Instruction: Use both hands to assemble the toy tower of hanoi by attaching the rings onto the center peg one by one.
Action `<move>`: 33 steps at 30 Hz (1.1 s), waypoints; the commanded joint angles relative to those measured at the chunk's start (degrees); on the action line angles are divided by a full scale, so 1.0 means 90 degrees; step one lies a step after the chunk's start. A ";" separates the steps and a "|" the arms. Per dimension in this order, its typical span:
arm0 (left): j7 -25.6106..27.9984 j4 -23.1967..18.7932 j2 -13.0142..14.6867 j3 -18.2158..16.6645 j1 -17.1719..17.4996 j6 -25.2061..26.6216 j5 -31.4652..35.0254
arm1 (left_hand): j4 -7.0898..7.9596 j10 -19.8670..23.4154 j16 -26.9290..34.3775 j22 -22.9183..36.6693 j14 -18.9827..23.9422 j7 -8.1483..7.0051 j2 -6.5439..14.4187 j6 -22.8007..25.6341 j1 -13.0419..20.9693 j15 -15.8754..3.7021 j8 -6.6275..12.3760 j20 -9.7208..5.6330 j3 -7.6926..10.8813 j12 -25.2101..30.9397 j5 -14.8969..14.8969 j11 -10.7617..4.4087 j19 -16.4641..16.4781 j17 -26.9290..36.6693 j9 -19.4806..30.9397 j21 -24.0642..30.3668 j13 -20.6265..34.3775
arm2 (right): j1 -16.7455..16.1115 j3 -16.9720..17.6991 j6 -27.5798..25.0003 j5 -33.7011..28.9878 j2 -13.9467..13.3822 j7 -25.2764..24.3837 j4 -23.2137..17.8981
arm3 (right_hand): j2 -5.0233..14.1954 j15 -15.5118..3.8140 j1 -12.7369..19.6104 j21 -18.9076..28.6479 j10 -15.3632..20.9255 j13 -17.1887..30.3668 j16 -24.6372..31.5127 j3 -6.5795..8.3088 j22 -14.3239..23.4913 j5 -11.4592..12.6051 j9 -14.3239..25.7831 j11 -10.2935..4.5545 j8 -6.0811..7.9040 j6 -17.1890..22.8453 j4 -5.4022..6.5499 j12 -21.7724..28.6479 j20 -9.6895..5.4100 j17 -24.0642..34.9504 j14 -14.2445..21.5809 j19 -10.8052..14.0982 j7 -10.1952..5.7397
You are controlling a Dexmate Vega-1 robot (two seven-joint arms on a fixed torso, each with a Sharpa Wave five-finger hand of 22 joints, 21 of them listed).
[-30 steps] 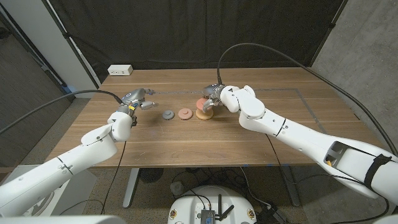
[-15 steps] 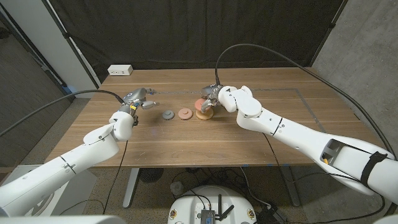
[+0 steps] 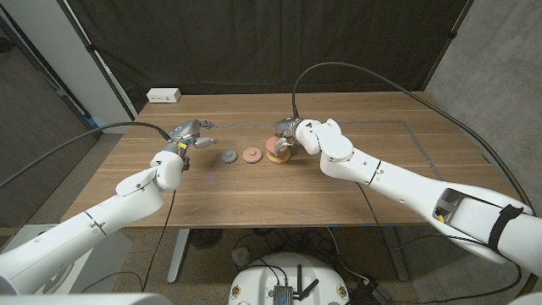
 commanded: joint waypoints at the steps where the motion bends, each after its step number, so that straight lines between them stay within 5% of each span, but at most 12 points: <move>1: -0.0008 0.0032 -0.0036 0.0020 -0.0018 -0.0013 -0.0033 | 0.0005 0.0051 0.0038 -0.0017 -0.0019 0.0012 0.0003 0.0035 0.0015 -0.0363 0.0004 -0.0749 0.0003 -0.0030 0.0032 0.0008 -0.0036 0.0006 0.0034 0.0040 0.0027 | 0.0075 -0.0146 -0.0110 0.0006 0.0053 0.0019 0.0125 | 0.0330 -0.0004 -0.0385 0.0004 0.1412 0.0443 0.0022 0.0509 0.0021 0.0033 0.0049 -0.1386 0.0025 0.1073 0.0464 -0.0015 -0.0337 0.0015 0.0066 0.0051 -0.1038; 33: 0.0015 -0.0076 0.0005 0.0005 0.0046 0.0057 -0.0035 | 0.0007 0.0080 0.0070 -0.0150 -0.0030 0.0015 0.0039 0.0056 0.0007 -0.0363 -0.0004 -0.0749 0.0025 -0.0032 0.0048 0.0015 -0.0074 0.0002 0.0037 0.0180 0.0047 | 0.0263 -0.0417 -0.0120 0.0303 0.0123 0.0056 0.0629 | 0.0320 -0.0004 -0.0456 -0.0001 0.1442 0.0496 0.0025 0.0608 0.0018 0.0038 0.0057 -0.1389 0.0000 0.1090 0.0458 -0.0088 -0.0337 0.0016 0.0069 0.0058 -0.1050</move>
